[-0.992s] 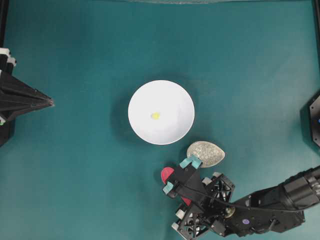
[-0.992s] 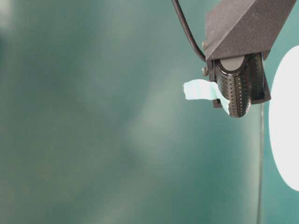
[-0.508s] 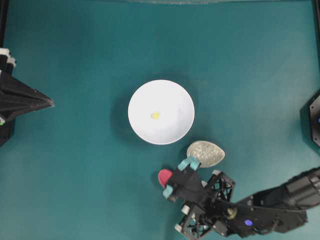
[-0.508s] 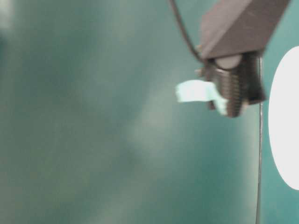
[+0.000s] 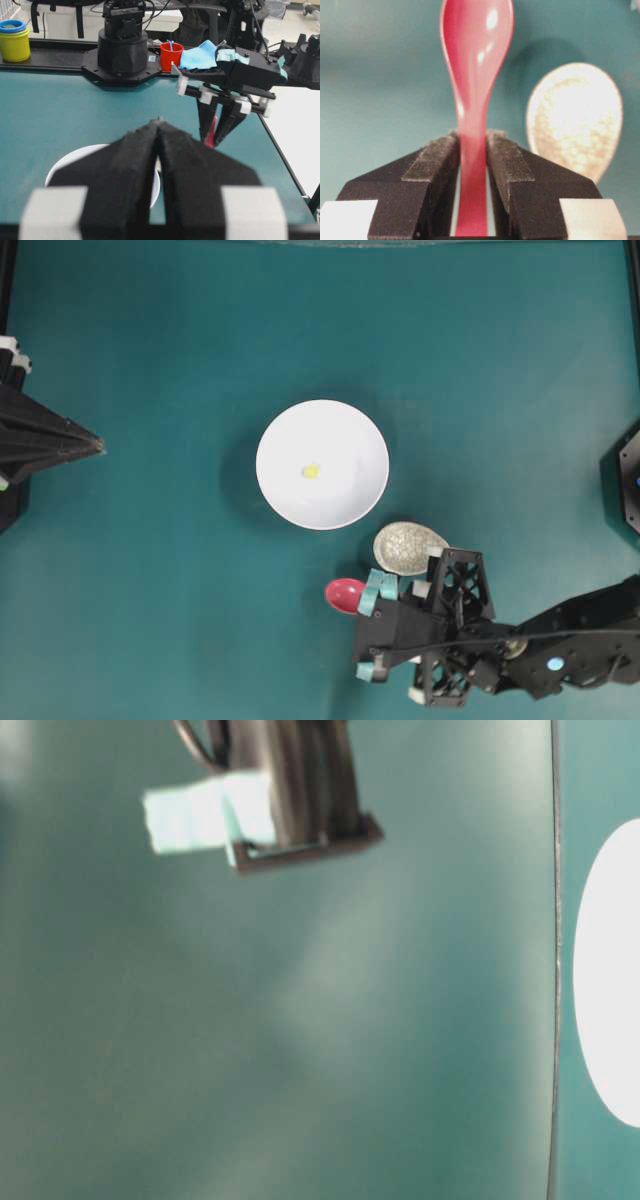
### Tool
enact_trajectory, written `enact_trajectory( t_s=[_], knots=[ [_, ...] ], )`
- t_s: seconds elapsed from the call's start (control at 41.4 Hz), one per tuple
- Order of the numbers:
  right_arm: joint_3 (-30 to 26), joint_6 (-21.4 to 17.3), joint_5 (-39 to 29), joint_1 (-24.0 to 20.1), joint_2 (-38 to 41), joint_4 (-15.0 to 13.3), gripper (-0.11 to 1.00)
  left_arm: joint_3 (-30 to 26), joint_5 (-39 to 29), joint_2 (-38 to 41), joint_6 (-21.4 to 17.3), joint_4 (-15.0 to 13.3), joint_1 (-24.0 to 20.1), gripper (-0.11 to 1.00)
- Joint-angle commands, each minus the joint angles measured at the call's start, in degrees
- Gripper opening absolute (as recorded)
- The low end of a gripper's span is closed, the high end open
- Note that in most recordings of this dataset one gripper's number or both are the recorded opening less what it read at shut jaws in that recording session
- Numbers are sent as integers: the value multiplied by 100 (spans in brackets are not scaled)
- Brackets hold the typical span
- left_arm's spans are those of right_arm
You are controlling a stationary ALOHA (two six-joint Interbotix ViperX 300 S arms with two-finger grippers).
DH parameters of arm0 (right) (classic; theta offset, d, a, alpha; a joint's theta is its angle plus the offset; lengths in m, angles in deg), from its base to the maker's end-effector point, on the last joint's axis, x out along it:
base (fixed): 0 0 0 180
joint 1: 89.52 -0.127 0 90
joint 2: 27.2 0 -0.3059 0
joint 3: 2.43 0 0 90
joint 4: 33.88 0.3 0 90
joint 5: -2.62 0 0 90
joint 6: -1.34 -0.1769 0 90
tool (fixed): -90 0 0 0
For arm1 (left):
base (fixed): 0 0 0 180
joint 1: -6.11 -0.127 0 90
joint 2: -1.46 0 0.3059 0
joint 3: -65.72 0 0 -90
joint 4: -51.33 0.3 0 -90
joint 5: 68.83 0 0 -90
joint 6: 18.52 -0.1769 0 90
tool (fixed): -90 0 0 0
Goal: Scoop the yellow hexagonal prism block from the bowl with a spoon using the right arm.
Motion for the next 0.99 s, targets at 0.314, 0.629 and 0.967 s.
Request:
enact_trajectory(
  t_s=[0.314, 0.629, 0.967],
  knots=[
    [835, 88, 18, 272, -1310, -70, 26, -193, 53, 26, 9, 9, 18, 1],
    [1494, 97, 308, 272, -1872, -70, 26, -193, 62, 26, 0, 9, 18, 1],
    [1828, 211, 422, 272, -2197, -290, 26, -193, 97, 26, 9, 9, 18, 1]
  ],
)
